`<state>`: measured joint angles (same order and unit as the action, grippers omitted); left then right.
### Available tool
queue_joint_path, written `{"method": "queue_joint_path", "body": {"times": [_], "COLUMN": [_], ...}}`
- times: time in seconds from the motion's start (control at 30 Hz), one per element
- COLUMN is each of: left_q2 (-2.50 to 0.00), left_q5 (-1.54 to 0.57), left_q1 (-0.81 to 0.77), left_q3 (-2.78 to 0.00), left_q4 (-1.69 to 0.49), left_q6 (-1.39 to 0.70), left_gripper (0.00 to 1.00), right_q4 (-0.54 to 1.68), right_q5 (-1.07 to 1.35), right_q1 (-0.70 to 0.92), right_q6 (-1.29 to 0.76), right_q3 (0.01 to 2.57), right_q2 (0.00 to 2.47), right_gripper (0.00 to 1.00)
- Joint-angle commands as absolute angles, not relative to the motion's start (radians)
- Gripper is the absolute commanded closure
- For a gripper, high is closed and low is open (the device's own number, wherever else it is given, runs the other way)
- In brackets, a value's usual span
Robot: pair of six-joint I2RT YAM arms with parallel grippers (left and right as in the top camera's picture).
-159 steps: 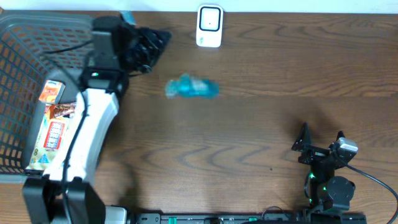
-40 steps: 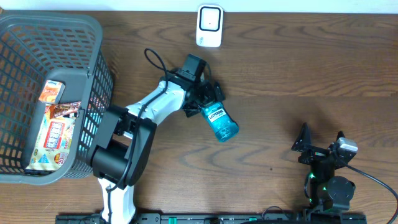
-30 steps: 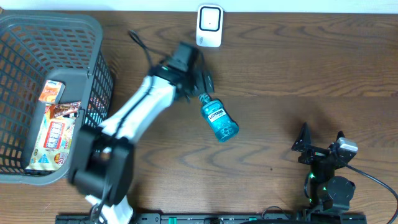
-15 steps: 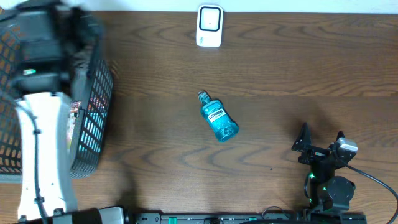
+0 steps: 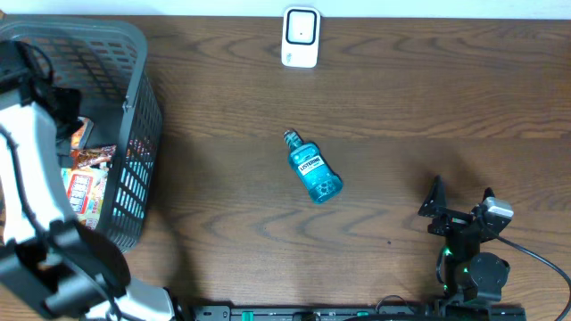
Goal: Scan the item barcode
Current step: 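Reach the left gripper into the basket and grasp the red snack bar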
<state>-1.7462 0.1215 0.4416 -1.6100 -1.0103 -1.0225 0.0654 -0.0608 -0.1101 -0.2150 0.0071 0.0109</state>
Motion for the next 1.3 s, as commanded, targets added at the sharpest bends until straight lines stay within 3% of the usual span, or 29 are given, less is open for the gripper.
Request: {"method": "queue_joint_path", "body": {"times": [0.0,0.23,0.53,0.7,0.73,0.83,1.27], "left_q2": [-1.867,-2.003,-2.064,-2.084,-2.086,-2.084,-1.947], "left_q5": [0.029,-0.019,-0.019,-0.02,-0.023,-0.024,-0.011], "left_q1": [0.419,0.408,0.408,0.408,0.408,0.407,0.407], "left_q3": [-1.604,-1.589,-1.566,-1.561,-1.56,-1.56,-1.597], "left_q4": [-1.016,-1.021,-0.965,-0.914,-0.915,-0.915,-0.823], "left_q6": [-1.172,-1.314,-1.322,-1.322,-1.313,-1.272,-1.128], "left_gripper": [0.02,0.02,0.0,0.38,0.57,0.92,0.93], "right_q4": [0.068,0.068,0.068,0.068,0.068,0.068,0.068], "right_q5": [-0.069,-0.069,-0.069,-0.069,-0.069,-0.069,-0.069], "right_q1": [-0.112,-0.112,-0.112,-0.112,-0.112,-0.112,-0.112], "right_q6": [-0.201,-0.201,-0.201,-0.201,-0.201,-0.201,-0.201], "right_q3": [0.006,0.006,0.006,0.006,0.006,0.006,0.006], "right_q2": [0.006,0.006,0.006,0.006,0.006,0.006,0.006], "right_gripper": [0.01,0.01,0.01,0.01,0.01,0.01,0.01]}}
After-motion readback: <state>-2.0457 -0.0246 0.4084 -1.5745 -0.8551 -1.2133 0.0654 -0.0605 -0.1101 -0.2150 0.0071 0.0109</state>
